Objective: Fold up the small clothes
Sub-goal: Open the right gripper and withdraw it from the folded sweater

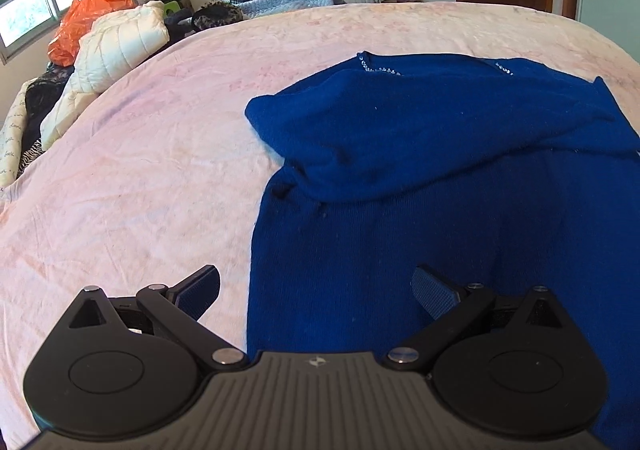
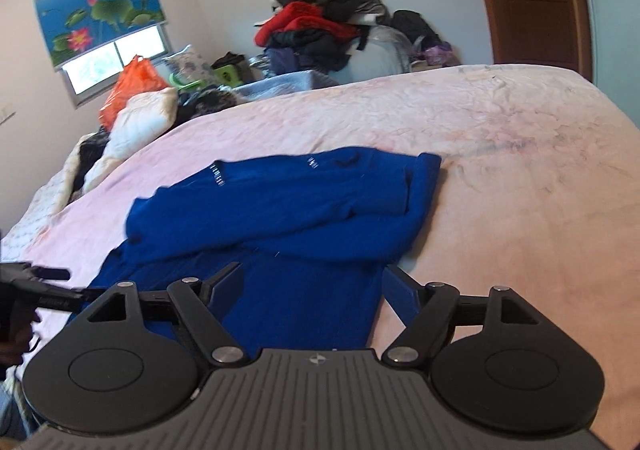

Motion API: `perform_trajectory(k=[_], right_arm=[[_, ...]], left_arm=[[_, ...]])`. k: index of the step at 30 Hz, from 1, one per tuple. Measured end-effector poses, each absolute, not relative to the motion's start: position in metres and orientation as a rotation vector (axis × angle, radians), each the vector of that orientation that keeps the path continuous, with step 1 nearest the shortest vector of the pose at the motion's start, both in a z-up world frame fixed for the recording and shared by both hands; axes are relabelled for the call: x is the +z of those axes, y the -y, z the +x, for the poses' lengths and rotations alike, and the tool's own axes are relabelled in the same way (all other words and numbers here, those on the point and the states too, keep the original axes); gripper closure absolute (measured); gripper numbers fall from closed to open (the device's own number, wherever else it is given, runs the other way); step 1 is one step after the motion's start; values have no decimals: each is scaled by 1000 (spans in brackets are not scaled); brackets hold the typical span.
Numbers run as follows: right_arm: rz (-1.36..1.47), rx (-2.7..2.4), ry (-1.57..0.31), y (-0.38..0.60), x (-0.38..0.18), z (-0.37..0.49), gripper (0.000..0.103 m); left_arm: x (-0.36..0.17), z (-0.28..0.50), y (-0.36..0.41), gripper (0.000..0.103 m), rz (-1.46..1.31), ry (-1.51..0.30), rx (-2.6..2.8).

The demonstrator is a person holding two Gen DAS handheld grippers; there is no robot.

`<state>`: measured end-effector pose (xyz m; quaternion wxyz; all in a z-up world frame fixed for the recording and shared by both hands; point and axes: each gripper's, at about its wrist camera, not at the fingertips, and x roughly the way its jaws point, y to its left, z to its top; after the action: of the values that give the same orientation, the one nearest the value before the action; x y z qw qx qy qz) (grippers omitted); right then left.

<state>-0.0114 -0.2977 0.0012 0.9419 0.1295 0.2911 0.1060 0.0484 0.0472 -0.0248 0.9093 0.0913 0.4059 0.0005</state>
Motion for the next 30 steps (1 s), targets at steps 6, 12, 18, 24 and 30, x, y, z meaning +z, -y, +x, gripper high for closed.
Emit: perform_trajectory(k=[6,12,18,24,30], right_arm=[[422,240,-607,296,-16,-51,21],[452,269,-653,264,-39,-69,19],[367,255,-710,222,-45,-70,4],[283,127,-771,193,-49,-64,1],[168,36,-759,169,-57,-63,0]], left_arm=[[-27,35,-45,0,183,-859,-8],[-27,25,-37,0,191,-860,-15],[-35,17,-26,0,207,-885,-22],[-50,14,-31,0,107,-941,-17],[-54,10,-38,0,17,-934,-1]])
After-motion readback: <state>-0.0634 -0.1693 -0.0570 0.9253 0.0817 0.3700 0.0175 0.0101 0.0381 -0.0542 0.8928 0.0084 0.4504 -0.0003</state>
